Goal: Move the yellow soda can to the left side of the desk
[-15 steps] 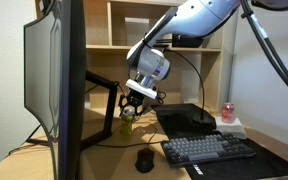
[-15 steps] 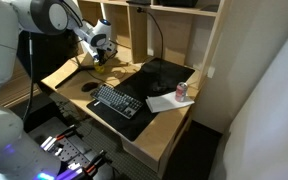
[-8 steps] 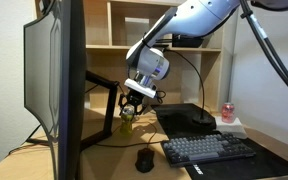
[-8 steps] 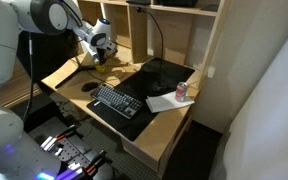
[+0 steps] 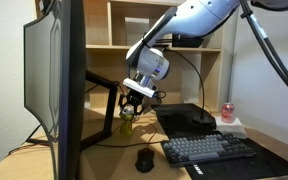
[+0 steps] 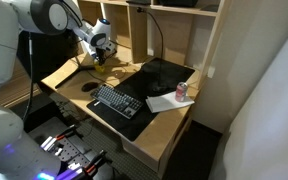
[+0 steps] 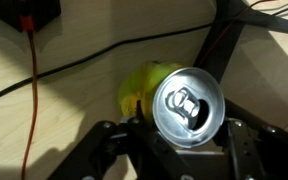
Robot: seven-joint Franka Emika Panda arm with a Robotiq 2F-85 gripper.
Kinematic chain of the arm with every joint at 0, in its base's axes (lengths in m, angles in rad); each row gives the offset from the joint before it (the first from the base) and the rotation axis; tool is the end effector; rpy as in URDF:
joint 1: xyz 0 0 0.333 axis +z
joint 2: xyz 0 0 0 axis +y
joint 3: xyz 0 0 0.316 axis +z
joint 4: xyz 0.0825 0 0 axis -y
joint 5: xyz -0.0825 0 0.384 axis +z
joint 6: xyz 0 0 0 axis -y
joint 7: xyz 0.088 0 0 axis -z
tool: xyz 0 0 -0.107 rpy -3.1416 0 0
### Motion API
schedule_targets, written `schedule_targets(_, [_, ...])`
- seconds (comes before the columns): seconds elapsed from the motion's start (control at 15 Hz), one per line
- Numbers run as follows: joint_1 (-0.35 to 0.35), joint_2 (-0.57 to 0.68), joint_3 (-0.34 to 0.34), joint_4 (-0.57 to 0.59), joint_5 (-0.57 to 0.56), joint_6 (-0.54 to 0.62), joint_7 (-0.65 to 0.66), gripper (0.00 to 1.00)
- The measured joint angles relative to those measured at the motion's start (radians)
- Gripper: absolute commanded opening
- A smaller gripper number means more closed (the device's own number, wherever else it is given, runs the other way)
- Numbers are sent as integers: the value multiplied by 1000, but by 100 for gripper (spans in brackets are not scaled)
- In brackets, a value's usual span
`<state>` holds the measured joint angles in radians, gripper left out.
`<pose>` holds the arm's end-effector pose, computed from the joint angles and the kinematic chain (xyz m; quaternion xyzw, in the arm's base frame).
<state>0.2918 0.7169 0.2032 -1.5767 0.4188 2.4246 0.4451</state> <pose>0.6388 0.3211 0.2389 -0.9638 0.1505 0.0379 0.2166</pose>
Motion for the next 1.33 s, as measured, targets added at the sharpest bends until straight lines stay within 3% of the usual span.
schedule_targets(0.13, [1,0,1,0,0,0,17,59])
schedule_targets(0.2, [1,0,1,0,0,0,19,34])
schedule_targets(0.4, [5,8,-19,17,-21,-32,76,34])
schedule_targets(0.6, [-7,108,-94,166,-46,-182,177,34])
schedule_targets(0.73, [-35,180,-97,280,-41,-261,189,34])
schedule_targets(1.0, [-69,298,-79,486,-40,-380,170,34])
schedule_targets(1.33, [-75,417,-65,697,-48,-473,50,34])
